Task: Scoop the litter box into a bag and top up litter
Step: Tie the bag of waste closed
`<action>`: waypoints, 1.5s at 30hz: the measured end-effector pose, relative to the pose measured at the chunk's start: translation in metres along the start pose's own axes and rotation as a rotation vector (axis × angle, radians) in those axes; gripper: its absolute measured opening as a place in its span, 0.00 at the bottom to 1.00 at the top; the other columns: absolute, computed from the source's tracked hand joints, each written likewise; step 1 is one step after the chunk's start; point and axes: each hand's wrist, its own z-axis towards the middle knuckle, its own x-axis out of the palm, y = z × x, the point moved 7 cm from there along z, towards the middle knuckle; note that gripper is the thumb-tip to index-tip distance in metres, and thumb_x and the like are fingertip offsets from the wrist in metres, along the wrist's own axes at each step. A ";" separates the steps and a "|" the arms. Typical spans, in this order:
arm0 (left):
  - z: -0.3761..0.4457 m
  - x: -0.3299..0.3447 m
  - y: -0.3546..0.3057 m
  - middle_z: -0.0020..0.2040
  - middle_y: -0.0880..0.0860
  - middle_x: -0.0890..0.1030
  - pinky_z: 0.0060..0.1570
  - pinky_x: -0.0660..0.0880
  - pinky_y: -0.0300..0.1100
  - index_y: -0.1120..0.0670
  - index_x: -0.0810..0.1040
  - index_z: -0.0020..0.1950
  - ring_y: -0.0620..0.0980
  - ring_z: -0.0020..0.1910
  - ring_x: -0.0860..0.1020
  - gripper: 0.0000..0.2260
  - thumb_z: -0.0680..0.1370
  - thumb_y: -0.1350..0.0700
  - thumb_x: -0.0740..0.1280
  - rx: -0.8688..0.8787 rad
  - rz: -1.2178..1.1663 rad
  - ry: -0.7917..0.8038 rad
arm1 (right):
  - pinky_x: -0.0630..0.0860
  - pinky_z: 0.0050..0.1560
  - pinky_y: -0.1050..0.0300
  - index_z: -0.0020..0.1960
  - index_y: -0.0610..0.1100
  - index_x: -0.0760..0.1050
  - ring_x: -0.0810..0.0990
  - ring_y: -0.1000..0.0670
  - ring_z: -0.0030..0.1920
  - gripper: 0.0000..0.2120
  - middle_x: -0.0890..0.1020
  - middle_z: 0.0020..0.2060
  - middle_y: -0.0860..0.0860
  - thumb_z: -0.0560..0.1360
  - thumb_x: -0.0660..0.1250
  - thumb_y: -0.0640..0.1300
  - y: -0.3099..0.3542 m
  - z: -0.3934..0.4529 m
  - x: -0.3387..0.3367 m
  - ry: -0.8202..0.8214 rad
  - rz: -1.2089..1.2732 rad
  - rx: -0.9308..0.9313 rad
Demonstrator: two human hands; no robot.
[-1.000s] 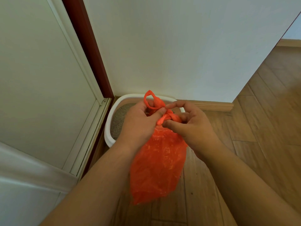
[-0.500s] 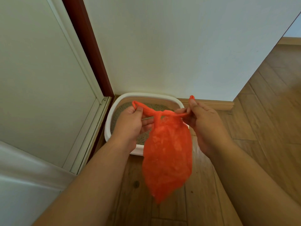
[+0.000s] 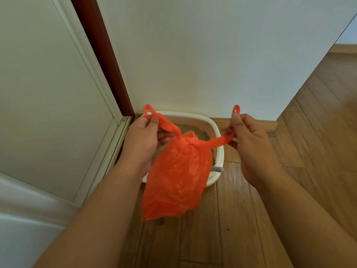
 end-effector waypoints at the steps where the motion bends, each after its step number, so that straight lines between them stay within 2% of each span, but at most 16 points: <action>1: -0.003 0.006 -0.004 0.42 0.56 0.87 0.33 0.79 0.36 0.57 0.80 0.51 0.49 0.37 0.85 0.13 0.87 0.54 0.58 0.014 0.016 0.057 | 0.75 0.64 0.35 0.44 0.44 0.76 0.80 0.41 0.51 0.20 0.83 0.49 0.44 0.81 0.61 0.60 0.003 -0.004 0.007 0.042 -0.020 -0.006; 3: -0.012 0.020 -0.007 0.40 0.55 0.87 0.32 0.79 0.36 0.57 0.80 0.47 0.50 0.37 0.85 0.14 0.87 0.55 0.59 0.038 0.035 0.155 | 0.70 0.67 0.30 0.49 0.44 0.76 0.76 0.35 0.62 0.23 0.80 0.60 0.41 0.78 0.61 0.65 0.002 -0.012 0.020 0.108 -0.064 0.027; 4: -0.015 0.026 -0.007 0.40 0.56 0.87 0.32 0.79 0.36 0.57 0.80 0.47 0.50 0.37 0.85 0.14 0.87 0.55 0.59 0.046 0.027 0.194 | 0.71 0.65 0.32 0.51 0.46 0.77 0.76 0.36 0.62 0.23 0.81 0.60 0.44 0.78 0.61 0.66 -0.002 -0.015 0.027 0.149 -0.071 0.058; 6: -0.020 0.036 -0.004 0.43 0.56 0.87 0.36 0.80 0.38 0.56 0.80 0.48 0.52 0.40 0.85 0.13 0.86 0.55 0.59 0.056 -0.004 0.256 | 0.80 0.58 0.44 0.58 0.53 0.76 0.83 0.46 0.56 0.19 0.85 0.52 0.55 0.77 0.64 0.66 -0.011 -0.021 0.042 0.280 -0.038 0.099; 9: -0.022 0.044 -0.002 0.49 0.58 0.87 0.42 0.82 0.41 0.58 0.81 0.55 0.54 0.47 0.86 0.12 0.86 0.54 0.60 0.049 -0.071 0.310 | 0.79 0.58 0.58 0.68 0.65 0.66 0.81 0.61 0.59 0.30 0.81 0.60 0.61 0.70 0.75 0.61 -0.020 -0.029 0.060 0.472 -0.141 0.038; 12: -0.025 0.048 -0.002 0.50 0.58 0.87 0.43 0.82 0.39 0.58 0.81 0.56 0.54 0.49 0.86 0.12 0.86 0.55 0.60 0.040 -0.130 0.342 | 0.79 0.57 0.60 0.62 0.75 0.63 0.80 0.66 0.56 0.30 0.81 0.58 0.62 0.73 0.78 0.52 -0.021 -0.024 0.060 0.395 -0.282 -0.054; 15: -0.029 0.048 -0.007 0.56 0.53 0.86 0.56 0.80 0.47 0.53 0.81 0.62 0.52 0.57 0.84 0.11 0.84 0.51 0.64 0.122 -0.030 0.418 | 0.80 0.61 0.48 0.61 0.77 0.68 0.82 0.60 0.58 0.26 0.82 0.58 0.59 0.76 0.74 0.50 -0.018 -0.015 0.050 0.284 -0.225 -0.078; 16: -0.030 0.048 -0.007 0.61 0.49 0.84 0.62 0.77 0.50 0.48 0.78 0.67 0.49 0.61 0.82 0.14 0.82 0.47 0.68 0.169 0.075 0.482 | 0.79 0.62 0.43 0.65 0.71 0.70 0.82 0.55 0.59 0.24 0.83 0.59 0.56 0.77 0.73 0.49 -0.019 -0.012 0.047 0.274 -0.148 -0.051; 18: -0.036 0.052 0.003 0.72 0.40 0.74 0.69 0.72 0.52 0.36 0.63 0.77 0.45 0.70 0.74 0.38 0.71 0.38 0.76 0.202 0.405 0.632 | 0.79 0.61 0.37 0.68 0.56 0.74 0.84 0.47 0.58 0.18 0.85 0.56 0.51 0.79 0.71 0.45 -0.022 -0.008 0.043 0.271 0.036 0.021; 20: -0.044 0.057 0.017 0.77 0.37 0.64 0.73 0.67 0.57 0.26 0.48 0.77 0.46 0.76 0.66 0.56 0.60 0.34 0.81 0.184 0.671 0.714 | 0.80 0.60 0.34 0.64 0.50 0.76 0.85 0.45 0.55 0.14 0.85 0.52 0.47 0.80 0.70 0.42 -0.023 -0.005 0.041 0.253 0.139 0.069; 24: -0.053 0.072 0.034 0.76 0.38 0.66 0.71 0.71 0.50 0.25 0.41 0.75 0.41 0.72 0.70 0.65 0.57 0.44 0.87 0.192 0.656 0.726 | 0.81 0.57 0.43 0.69 0.49 0.75 0.86 0.43 0.56 0.16 0.86 0.53 0.44 0.82 0.68 0.41 -0.029 -0.009 0.049 0.269 0.310 0.194; 27: -0.051 0.071 0.035 0.69 0.37 0.72 0.64 0.77 0.50 0.28 0.45 0.75 0.44 0.65 0.76 0.60 0.58 0.45 0.86 0.245 0.716 0.598 | 0.81 0.52 0.48 0.69 0.45 0.74 0.87 0.44 0.52 0.16 0.86 0.50 0.44 0.82 0.67 0.40 -0.028 -0.010 0.051 0.259 0.374 0.227; 34: -0.049 0.070 0.029 0.52 0.45 0.82 0.57 0.78 0.56 0.36 0.54 0.73 0.51 0.53 0.83 0.45 0.64 0.49 0.77 0.353 0.863 0.467 | 0.81 0.57 0.49 0.70 0.45 0.72 0.85 0.45 0.57 0.18 0.85 0.52 0.46 0.81 0.69 0.40 -0.033 -0.012 0.055 0.237 0.418 0.251; 37: -0.044 0.069 0.029 0.50 0.48 0.84 0.52 0.80 0.53 0.38 0.63 0.70 0.53 0.50 0.83 0.31 0.69 0.46 0.72 0.372 0.918 0.391 | 0.81 0.53 0.55 0.62 0.51 0.76 0.84 0.50 0.54 0.15 0.84 0.49 0.52 0.77 0.74 0.44 -0.025 -0.006 0.047 0.207 0.203 0.137; 40: -0.039 0.071 0.029 0.49 0.46 0.84 0.48 0.81 0.51 0.35 0.70 0.66 0.51 0.46 0.83 0.21 0.73 0.44 0.64 0.404 0.954 0.389 | 0.79 0.45 0.65 0.62 0.53 0.75 0.83 0.60 0.45 0.15 0.82 0.42 0.57 0.78 0.73 0.43 -0.009 -0.008 0.043 0.213 -0.011 -0.015; 45: -0.035 0.071 0.023 0.44 0.46 0.83 0.45 0.80 0.48 0.39 0.74 0.61 0.49 0.43 0.82 0.14 0.76 0.47 0.58 0.483 0.987 0.379 | 0.71 0.48 0.73 0.63 0.56 0.74 0.81 0.64 0.45 0.14 0.83 0.43 0.56 0.79 0.71 0.47 0.013 -0.018 0.043 0.194 -0.330 -0.217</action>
